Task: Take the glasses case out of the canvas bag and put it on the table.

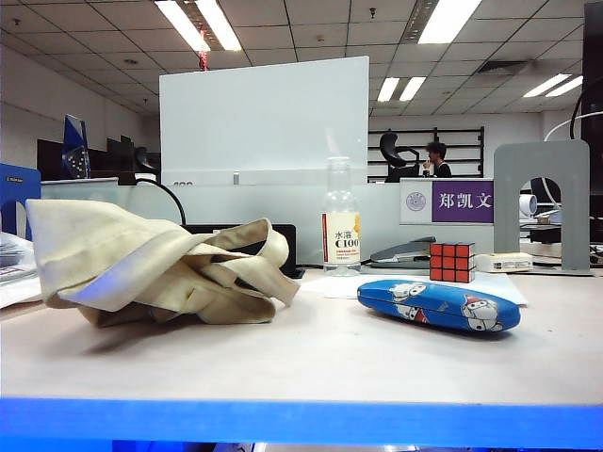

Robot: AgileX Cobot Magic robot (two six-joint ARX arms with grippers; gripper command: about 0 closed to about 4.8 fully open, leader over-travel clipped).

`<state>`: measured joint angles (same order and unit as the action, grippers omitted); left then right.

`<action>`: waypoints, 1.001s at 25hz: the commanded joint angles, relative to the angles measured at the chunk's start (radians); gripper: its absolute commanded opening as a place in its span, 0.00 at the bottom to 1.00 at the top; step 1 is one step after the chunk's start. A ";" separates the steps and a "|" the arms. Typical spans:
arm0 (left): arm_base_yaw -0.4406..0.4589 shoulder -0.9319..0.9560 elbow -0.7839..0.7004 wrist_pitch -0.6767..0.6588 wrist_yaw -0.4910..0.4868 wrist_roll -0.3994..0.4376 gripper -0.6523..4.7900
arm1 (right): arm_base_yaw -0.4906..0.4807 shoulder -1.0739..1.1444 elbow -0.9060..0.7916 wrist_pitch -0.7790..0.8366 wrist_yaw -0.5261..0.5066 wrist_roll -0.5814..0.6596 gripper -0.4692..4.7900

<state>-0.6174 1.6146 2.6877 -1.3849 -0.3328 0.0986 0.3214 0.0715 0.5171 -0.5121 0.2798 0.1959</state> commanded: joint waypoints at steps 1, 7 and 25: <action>-0.060 -0.048 -0.026 -0.056 -0.059 -0.076 0.11 | 0.000 0.005 -0.104 0.187 -0.028 0.014 0.07; -0.099 -0.203 -0.162 -0.056 -0.119 -0.127 0.11 | 0.001 0.003 -0.250 0.298 -0.084 0.014 0.07; -0.099 -1.191 -1.648 0.754 -0.362 -0.195 0.11 | 0.003 0.003 -0.293 0.279 -0.077 0.014 0.08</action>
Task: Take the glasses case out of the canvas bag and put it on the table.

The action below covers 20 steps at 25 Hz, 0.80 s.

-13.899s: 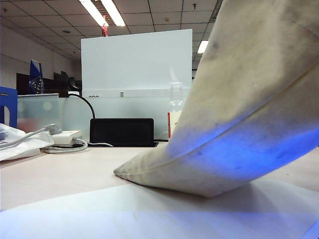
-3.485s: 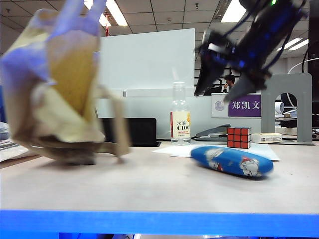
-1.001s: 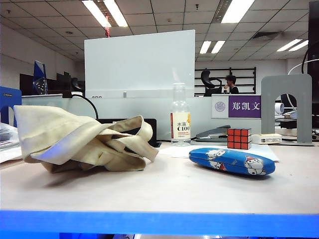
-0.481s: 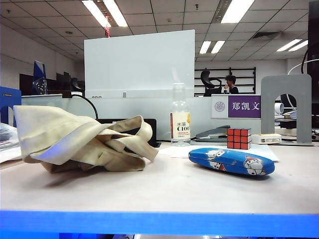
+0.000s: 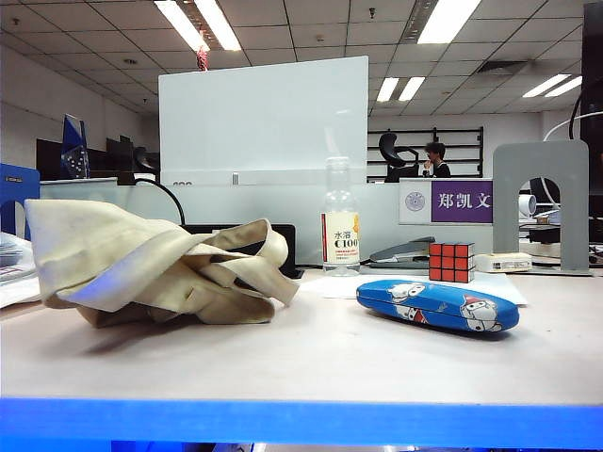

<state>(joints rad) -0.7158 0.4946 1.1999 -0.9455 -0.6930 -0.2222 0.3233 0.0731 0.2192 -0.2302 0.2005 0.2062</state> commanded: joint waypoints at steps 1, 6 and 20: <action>0.000 -0.110 -0.252 0.426 -0.001 0.205 0.11 | 0.001 0.002 0.005 -0.017 0.003 0.004 0.08; 0.005 -0.175 -0.544 0.727 -0.002 0.378 0.11 | -0.001 0.002 0.004 -0.032 0.021 0.003 0.08; 0.328 -0.174 -0.928 1.006 0.328 0.222 0.11 | 0.000 0.002 0.004 -0.032 0.269 0.010 0.08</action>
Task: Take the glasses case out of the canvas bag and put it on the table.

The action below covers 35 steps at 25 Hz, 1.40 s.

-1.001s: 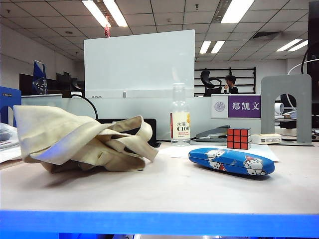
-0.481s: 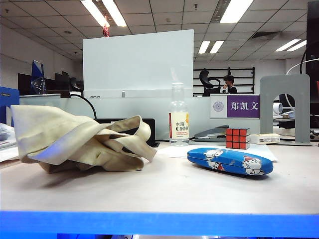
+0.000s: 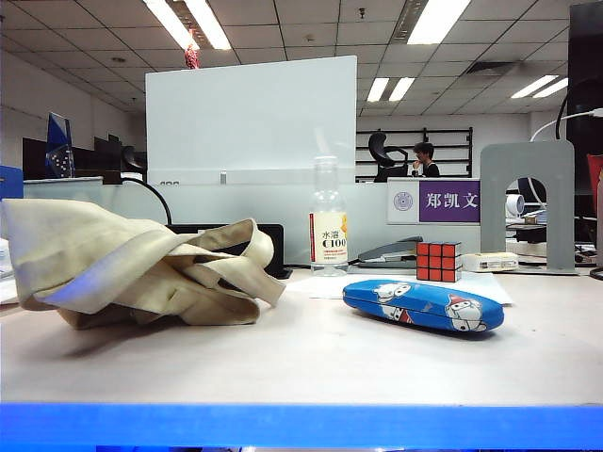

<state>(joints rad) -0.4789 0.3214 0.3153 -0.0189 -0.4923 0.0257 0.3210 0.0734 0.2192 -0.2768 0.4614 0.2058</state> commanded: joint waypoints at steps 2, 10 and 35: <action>0.181 -0.001 -0.077 0.098 0.166 -0.026 0.11 | 0.002 0.001 0.004 0.014 0.009 0.011 0.08; 0.446 -0.001 -0.187 0.103 0.416 -0.067 0.11 | 0.001 0.001 0.004 0.014 0.009 0.010 0.08; 0.514 -0.001 -0.233 0.050 0.426 -0.112 0.11 | 0.001 0.001 0.004 0.014 0.009 0.010 0.08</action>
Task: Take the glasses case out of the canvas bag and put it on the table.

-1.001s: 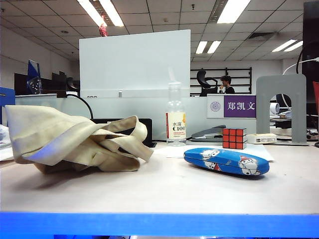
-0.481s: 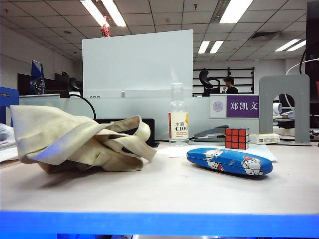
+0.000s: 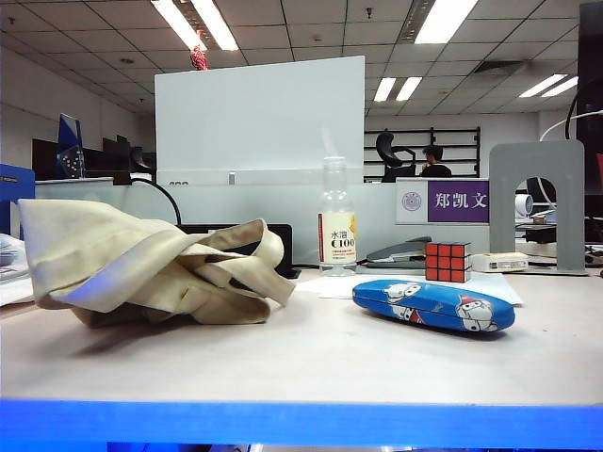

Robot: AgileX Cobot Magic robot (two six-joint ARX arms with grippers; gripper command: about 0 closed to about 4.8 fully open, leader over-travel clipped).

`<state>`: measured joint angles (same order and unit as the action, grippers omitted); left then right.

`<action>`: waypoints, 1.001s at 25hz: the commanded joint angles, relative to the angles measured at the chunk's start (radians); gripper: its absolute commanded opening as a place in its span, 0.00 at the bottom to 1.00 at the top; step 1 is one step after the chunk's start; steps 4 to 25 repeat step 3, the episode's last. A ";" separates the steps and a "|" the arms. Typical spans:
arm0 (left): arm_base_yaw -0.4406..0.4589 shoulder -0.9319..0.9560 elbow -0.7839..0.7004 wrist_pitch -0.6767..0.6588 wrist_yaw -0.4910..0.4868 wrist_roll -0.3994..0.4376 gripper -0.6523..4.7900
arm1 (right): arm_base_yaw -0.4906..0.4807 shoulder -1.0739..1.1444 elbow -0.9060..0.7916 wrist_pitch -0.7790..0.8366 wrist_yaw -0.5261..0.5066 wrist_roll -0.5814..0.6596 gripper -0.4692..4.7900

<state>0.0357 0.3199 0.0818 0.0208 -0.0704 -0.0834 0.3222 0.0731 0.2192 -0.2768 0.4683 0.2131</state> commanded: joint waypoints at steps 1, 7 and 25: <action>0.000 0.000 0.001 0.010 0.004 -0.003 0.11 | 0.000 0.002 0.004 0.014 0.002 0.003 0.08; 0.000 0.000 0.001 0.010 0.004 -0.003 0.11 | 0.000 0.002 0.004 0.014 0.002 0.003 0.08; 0.000 0.000 0.001 0.010 0.004 -0.003 0.11 | 0.000 0.002 0.004 0.014 0.002 0.003 0.08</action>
